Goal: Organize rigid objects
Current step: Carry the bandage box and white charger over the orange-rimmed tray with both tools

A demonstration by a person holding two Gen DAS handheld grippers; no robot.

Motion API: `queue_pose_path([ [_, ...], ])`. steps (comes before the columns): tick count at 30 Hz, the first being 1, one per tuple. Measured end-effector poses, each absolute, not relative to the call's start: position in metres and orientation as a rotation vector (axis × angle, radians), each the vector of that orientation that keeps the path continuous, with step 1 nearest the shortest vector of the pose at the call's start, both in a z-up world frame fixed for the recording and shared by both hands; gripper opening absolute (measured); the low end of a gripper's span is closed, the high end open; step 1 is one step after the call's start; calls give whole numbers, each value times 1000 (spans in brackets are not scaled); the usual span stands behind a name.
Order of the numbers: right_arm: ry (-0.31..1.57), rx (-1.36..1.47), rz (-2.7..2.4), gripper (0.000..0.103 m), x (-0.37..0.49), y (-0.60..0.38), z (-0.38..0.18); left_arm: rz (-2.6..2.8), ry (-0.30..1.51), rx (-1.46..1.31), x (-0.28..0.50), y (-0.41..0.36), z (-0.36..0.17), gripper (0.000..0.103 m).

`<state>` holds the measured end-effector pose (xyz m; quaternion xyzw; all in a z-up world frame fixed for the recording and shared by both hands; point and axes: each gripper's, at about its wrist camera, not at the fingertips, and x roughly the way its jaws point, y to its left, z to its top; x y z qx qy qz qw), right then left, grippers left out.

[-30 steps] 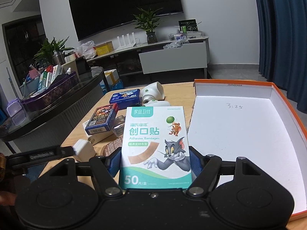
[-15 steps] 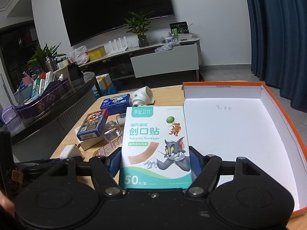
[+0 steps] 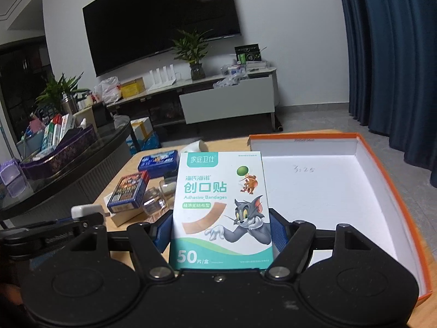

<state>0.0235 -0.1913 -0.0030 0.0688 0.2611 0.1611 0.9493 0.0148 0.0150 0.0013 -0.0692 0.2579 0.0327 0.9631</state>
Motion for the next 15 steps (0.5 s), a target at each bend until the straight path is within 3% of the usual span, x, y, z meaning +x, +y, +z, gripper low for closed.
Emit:
queue_pose_path([
  [15,461,147,215,84,29,-232,25,-144,444,-118,40,-58,46,29],
])
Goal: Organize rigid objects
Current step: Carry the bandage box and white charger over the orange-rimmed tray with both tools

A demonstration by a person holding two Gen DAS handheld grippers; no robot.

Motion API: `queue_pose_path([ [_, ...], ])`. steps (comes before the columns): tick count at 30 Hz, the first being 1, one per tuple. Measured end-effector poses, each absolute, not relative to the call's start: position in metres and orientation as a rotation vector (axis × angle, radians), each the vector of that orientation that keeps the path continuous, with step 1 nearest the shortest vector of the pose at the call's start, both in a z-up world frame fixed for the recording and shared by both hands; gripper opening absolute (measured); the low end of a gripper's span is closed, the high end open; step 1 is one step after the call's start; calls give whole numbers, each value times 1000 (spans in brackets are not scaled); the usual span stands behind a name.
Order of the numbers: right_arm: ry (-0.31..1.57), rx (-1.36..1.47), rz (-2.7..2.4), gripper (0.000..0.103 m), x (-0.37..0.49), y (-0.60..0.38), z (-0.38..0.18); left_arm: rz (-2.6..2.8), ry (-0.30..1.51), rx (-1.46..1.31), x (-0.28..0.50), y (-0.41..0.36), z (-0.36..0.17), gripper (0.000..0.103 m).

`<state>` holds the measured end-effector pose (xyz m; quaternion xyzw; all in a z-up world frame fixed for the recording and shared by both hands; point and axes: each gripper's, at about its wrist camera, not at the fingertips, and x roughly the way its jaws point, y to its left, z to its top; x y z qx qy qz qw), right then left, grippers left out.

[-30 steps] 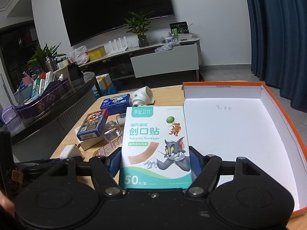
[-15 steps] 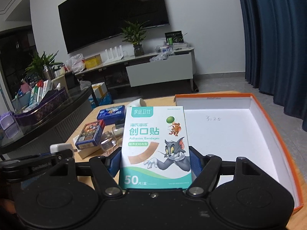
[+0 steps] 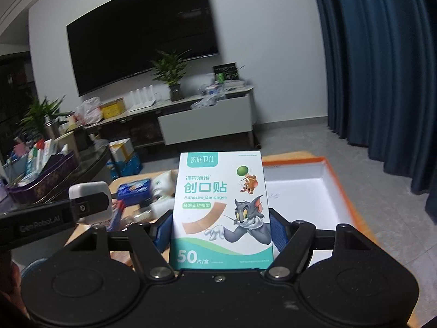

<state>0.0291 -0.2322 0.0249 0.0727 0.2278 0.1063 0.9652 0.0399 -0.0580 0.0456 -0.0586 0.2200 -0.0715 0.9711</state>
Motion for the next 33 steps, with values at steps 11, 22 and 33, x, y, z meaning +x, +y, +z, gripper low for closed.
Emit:
queue_pose_path([
  [11,456,124,109,84,68,-276,42,-244,417,-90,89,-97,60,29],
  [22,472,111,92,84,97,-290,37,-262,442,-98,115,-107,51,29],
  [33,535,129,76,84,130,-294,28,-258,495,-95,134,-111,52,29],
])
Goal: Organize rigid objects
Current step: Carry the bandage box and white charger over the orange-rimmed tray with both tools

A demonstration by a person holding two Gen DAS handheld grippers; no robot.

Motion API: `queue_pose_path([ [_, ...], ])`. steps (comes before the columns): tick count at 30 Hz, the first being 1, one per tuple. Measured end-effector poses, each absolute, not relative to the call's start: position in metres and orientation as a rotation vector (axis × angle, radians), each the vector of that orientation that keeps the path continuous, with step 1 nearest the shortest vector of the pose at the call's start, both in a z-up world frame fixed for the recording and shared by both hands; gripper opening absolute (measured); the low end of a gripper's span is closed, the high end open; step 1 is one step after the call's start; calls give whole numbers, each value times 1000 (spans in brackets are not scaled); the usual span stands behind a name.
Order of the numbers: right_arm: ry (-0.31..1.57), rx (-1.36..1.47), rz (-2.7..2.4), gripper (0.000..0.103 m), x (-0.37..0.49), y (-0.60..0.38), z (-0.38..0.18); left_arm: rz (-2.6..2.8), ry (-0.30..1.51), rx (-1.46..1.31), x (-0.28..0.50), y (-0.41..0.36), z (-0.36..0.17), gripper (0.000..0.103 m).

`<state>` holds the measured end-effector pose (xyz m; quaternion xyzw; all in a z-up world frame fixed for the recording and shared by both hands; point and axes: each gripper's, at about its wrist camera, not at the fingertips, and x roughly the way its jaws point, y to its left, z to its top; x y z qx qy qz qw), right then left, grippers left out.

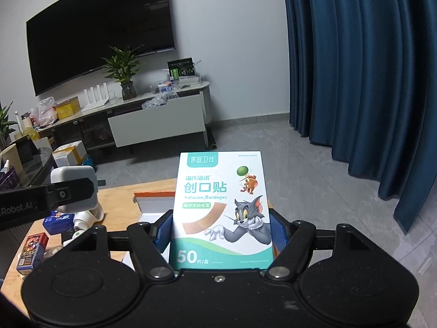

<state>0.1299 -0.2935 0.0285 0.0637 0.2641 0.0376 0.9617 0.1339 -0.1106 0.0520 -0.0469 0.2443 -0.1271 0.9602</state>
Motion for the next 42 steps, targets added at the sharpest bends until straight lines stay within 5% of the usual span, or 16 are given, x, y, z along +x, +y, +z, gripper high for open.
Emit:
queue_pose_path([
  [42,681,100,73,84,193,-292,18,-278,632,-108,192,-109,42,29],
])
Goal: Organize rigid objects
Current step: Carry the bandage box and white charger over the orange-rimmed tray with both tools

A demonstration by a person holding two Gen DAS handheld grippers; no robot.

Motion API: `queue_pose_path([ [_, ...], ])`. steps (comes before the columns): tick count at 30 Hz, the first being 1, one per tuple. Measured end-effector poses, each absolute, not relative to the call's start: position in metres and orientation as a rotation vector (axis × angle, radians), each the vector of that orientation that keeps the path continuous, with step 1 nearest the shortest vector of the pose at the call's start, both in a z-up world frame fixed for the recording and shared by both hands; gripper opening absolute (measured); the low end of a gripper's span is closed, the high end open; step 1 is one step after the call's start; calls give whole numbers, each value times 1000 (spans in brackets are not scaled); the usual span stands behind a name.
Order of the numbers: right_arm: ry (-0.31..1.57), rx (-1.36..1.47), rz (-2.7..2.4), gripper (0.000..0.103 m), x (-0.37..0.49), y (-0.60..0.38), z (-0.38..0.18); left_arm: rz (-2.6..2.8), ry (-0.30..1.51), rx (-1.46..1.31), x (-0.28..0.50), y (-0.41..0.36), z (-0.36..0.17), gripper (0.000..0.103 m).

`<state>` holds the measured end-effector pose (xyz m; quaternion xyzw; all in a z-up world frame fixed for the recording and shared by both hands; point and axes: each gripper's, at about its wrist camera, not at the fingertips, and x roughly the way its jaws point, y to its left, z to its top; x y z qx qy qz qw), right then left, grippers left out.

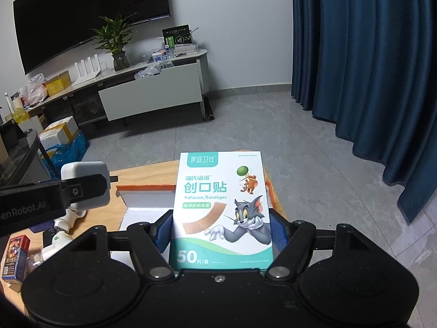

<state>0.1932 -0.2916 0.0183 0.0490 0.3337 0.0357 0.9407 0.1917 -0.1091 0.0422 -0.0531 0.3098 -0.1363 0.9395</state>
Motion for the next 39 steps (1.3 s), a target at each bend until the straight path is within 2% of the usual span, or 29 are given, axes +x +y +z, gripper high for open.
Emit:
queue_pose_path([
  [39,722,73,38,84,218,-288,-1,-289,683,-101,212,-118,17,29],
])
